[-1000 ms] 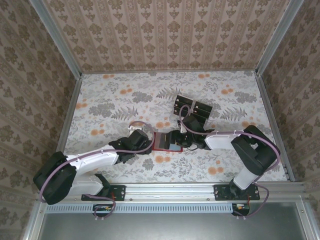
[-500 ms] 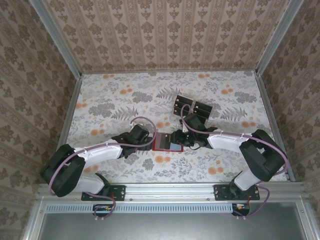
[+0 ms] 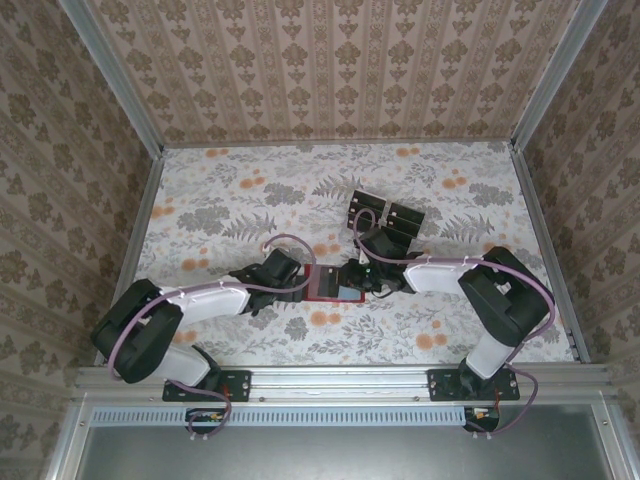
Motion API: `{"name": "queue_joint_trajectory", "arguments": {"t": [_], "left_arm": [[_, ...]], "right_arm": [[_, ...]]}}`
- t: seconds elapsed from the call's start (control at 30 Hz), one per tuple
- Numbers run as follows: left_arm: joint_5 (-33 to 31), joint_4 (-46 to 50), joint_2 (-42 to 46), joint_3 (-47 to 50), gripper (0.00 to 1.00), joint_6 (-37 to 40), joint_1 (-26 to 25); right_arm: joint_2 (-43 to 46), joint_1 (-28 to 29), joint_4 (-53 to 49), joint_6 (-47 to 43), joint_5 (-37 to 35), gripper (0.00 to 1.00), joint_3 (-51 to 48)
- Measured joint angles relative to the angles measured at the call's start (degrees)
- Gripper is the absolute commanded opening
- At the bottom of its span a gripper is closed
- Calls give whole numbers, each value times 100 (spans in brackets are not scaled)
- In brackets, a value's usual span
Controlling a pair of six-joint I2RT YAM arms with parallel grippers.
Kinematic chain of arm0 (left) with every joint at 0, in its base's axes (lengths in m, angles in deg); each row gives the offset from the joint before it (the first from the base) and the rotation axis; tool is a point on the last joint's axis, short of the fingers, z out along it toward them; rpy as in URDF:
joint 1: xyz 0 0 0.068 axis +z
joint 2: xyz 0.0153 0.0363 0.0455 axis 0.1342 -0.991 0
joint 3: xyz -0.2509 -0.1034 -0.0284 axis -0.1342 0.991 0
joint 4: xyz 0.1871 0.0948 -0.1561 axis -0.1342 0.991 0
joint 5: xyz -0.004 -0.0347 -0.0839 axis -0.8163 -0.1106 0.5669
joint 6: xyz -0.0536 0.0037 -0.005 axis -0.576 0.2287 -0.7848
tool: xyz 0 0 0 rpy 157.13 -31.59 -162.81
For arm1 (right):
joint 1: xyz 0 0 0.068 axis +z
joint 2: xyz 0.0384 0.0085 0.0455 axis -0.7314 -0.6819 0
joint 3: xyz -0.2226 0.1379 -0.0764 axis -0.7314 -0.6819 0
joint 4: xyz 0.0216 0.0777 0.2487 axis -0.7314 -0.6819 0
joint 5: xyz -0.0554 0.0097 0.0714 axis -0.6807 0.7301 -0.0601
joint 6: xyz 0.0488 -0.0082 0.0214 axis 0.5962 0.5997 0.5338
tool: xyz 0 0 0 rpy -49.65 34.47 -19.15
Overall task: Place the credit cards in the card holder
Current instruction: Insert the credit card into the card slot.
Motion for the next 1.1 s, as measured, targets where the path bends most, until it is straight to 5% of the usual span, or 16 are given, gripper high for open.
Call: {"name": "queue_joint_trajectory", "arguments": {"t": [0.6, 1.1], "left_arm": [[20, -90, -103, 0, 100, 0, 0], [20, -127, -114, 4, 100, 0, 0]], "right_arm": [[-313, 129, 192, 85, 142, 6, 188], [-640, 374, 304, 170, 256, 10, 531]]}}
